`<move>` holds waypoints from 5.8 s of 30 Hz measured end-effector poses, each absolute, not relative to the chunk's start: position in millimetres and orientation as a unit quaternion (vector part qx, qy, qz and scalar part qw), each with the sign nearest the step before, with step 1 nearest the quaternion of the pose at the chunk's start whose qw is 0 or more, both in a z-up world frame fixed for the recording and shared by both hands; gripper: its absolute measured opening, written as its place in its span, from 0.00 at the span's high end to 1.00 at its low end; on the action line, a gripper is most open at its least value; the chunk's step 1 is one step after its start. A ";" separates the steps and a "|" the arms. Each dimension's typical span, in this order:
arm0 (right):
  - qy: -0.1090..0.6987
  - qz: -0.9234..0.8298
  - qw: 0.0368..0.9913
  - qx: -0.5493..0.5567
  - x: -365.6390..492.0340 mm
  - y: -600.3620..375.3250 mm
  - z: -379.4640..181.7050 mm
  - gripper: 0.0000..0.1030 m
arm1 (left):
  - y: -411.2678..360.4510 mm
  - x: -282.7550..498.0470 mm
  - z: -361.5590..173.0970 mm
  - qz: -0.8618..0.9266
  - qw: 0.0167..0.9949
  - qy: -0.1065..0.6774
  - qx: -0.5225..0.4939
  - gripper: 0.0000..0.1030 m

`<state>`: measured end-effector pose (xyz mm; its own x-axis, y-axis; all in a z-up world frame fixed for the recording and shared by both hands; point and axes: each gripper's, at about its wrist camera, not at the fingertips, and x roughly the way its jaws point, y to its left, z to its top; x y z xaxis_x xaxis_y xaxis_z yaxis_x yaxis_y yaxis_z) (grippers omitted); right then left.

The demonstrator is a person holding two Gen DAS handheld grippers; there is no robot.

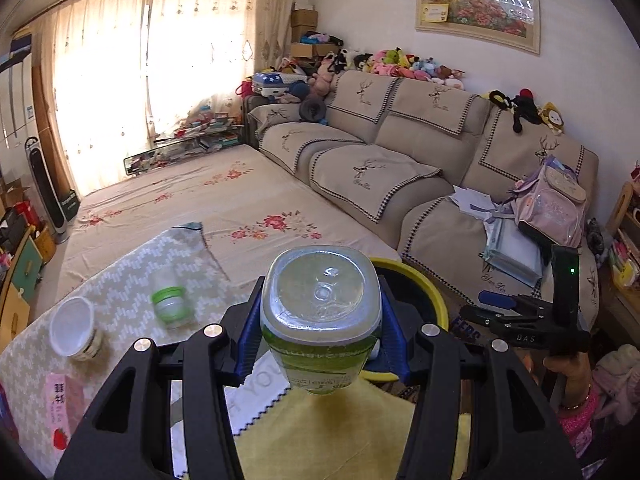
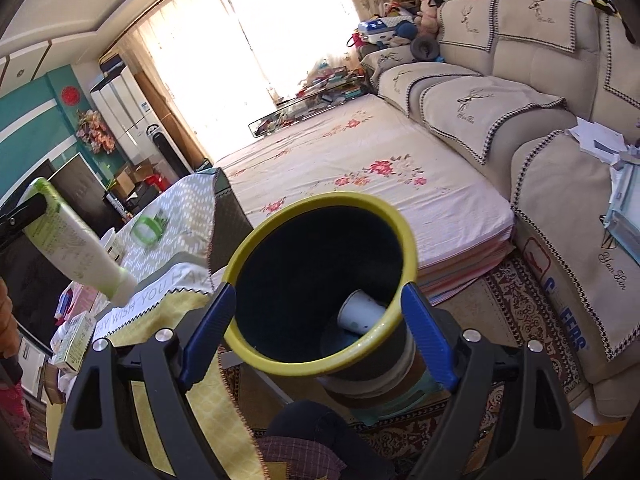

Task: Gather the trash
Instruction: 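Carry the container over the bin and open the left tool, then reach the right tool to the white foam net and grasp it, then carry the foam net over the bin and open the right tool, then grasp the brown plastic tray with the left tool and lift it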

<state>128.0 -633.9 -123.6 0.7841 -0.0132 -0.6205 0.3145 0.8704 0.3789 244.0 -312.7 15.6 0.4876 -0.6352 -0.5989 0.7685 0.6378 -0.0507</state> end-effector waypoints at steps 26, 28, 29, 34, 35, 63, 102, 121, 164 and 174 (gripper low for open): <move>0.312 -0.083 0.909 0.262 109.9 -655.0 -129.2 0.19 | -393.0 244.9 -34.7 -0.391 0.848 0.337 0.121 0.35; 0.315 -0.075 0.911 0.256 112.8 -647.9 -127.9 0.19 | -366.3 230.4 -16.8 -0.386 0.860 0.319 0.100 0.34; 0.317 -0.069 0.912 0.253 114.5 -643.9 -127.5 0.19 | -350.9 224.5 -8.6 -0.381 0.866 0.311 0.089 0.33; 0.328 -0.040 0.915 0.233 124.3 -618.3 -124.7 0.19 | -268.4 186.0 13.6 -0.337 0.897 0.282 0.039 0.28; 0.330 -0.032 0.915 0.229 126.5 -611.2 -124.1 0.19 | -249.7 178.4 15.9 -0.325 0.903 0.278 0.029 0.28; 0.447 0.252 0.858 0.023 166.3 -314.4 -142.3 0.18 | 30.6 51.7 -45.4 -0.061 0.959 0.256 -0.105 0.19; 0.319 0.195 0.927 0.043 117.1 -388.7 -51.0 0.92 | 11.7 56.3 -50.7 -0.076 0.959 0.259 -0.088 0.19; 0.331 -0.145 0.929 0.080 173.1 -571.0 -99.6 0.91 | -9.9 68.9 -57.6 -0.091 0.955 0.276 -0.068 0.19; 0.358 -0.090 0.925 0.090 178.8 -526.3 -126.9 0.55 | -38.0 130.4 -121.4 -0.107 0.921 0.373 -0.033 0.78; 0.360 -0.084 0.925 0.087 179.4 -523.6 -126.3 0.55 | -39.5 137.6 -130.9 -0.103 0.913 0.393 -0.026 0.87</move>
